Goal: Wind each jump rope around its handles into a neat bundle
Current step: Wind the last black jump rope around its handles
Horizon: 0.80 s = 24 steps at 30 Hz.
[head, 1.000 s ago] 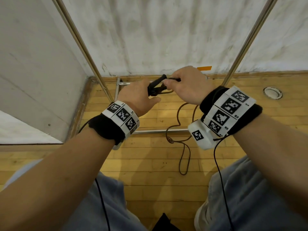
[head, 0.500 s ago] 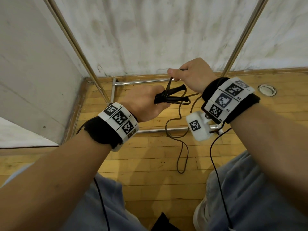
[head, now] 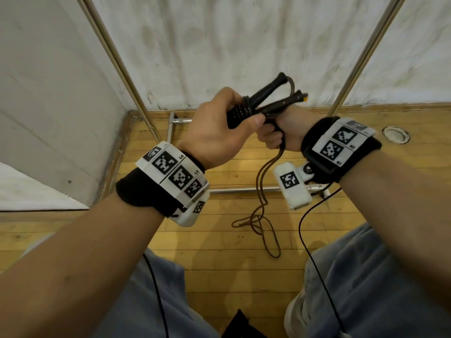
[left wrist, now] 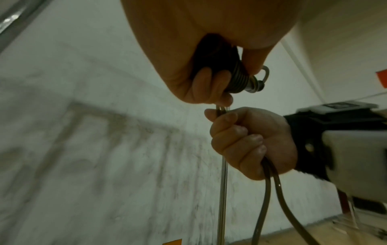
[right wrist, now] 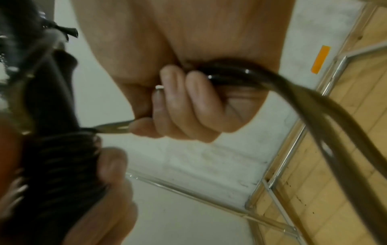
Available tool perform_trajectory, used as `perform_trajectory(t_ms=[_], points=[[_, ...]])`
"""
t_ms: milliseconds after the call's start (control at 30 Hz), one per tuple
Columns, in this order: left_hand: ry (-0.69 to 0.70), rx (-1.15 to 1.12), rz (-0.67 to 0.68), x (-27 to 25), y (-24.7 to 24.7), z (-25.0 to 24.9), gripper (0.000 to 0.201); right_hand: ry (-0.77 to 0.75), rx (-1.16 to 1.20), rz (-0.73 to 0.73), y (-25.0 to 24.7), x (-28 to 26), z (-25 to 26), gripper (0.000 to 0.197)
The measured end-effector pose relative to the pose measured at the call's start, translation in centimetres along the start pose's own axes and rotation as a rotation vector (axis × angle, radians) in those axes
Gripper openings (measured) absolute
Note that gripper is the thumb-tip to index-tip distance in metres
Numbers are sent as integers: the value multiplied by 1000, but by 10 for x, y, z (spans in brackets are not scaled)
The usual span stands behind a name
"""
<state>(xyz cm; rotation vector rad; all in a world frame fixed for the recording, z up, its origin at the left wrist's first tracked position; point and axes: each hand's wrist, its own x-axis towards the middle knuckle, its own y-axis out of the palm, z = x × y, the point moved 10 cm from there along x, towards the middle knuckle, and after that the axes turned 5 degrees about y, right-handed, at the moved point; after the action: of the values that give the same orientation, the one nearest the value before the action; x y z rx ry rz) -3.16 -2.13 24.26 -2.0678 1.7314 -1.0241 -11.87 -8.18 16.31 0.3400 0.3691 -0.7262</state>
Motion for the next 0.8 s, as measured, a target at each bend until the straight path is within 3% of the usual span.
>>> perform_trajectory(t_ms=[100,233,400,633,733,800], points=[[-61,-64,-105,3,-14,8,26,-92,82,-34,11,3,5,54],[-139,-133,-183,7,-24,20,30,-312,45,-223,14,-5,21,27],[-210,-183,-217,12,-33,33,26,-476,-528,-464,24,-21,40,21],[-197,-147,-118,11,-19,28,31,-502,-1125,-744,4,-31,59,25],[-180,-175,-74,12,-8,18,29,-508,-1150,-906,-12,-35,72,24],[-188,-237,-66,13,-4,15,31,-491,-1059,-903,-11,-31,67,23]])
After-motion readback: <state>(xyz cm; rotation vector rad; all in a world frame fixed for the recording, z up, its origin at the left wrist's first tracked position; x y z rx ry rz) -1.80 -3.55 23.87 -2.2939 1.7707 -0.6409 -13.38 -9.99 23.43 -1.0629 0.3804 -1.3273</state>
